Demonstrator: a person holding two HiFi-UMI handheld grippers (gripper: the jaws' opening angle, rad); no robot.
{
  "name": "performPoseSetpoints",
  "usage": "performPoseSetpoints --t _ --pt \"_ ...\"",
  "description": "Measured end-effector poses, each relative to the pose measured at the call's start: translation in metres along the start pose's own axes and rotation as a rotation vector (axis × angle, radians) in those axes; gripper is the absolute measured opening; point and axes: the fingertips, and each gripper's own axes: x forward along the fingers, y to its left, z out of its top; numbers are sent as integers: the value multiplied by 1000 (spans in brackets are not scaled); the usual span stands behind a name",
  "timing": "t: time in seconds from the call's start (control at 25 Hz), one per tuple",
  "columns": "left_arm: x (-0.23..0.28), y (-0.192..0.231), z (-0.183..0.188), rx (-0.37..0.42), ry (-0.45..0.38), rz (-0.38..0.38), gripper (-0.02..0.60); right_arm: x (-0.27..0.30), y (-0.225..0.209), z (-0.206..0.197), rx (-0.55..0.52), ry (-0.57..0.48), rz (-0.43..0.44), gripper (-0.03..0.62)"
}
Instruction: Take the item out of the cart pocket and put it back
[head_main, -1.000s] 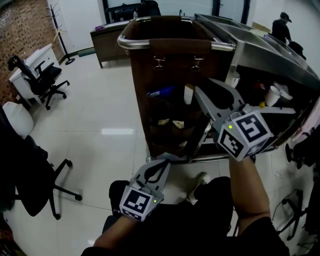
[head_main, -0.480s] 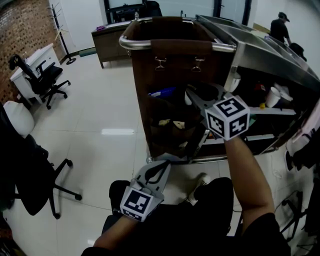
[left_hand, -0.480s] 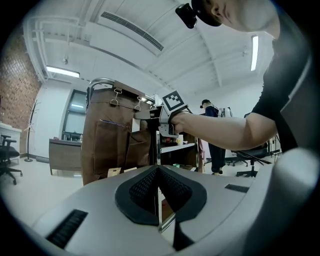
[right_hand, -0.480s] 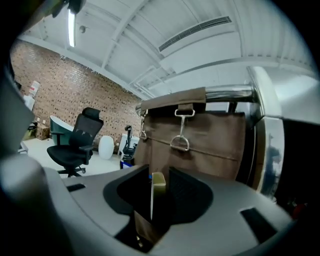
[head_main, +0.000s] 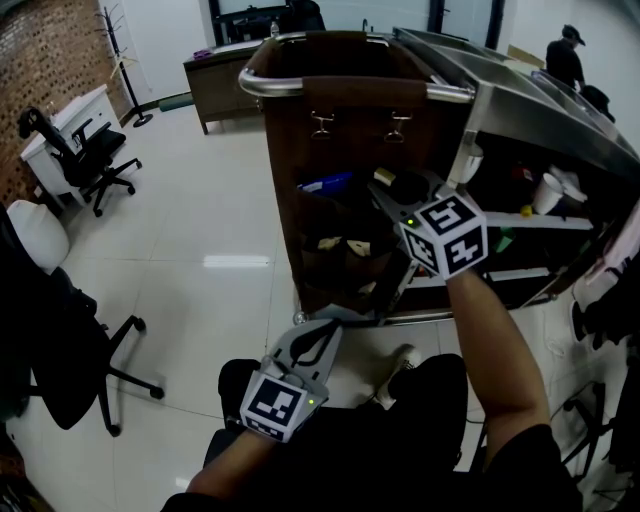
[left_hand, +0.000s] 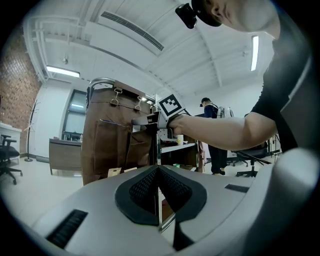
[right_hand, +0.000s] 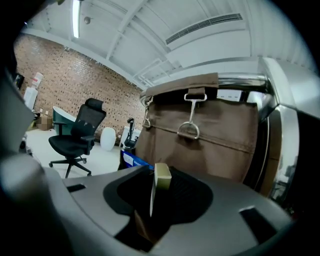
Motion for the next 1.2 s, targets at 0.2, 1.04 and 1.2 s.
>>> performPoseSetpoints --t 0.2,1.04,1.2 --pt "0 2 0 2 -1 1 0 3 1 -5 -12 15 -1 112" --pt "-3 4 0 -3 -6 13 0 -73 8 98 -5 -255 -21 87" --pt "-2 2 -1 1 -6 8 0 -112 19 128 -29 -334 -18 87"
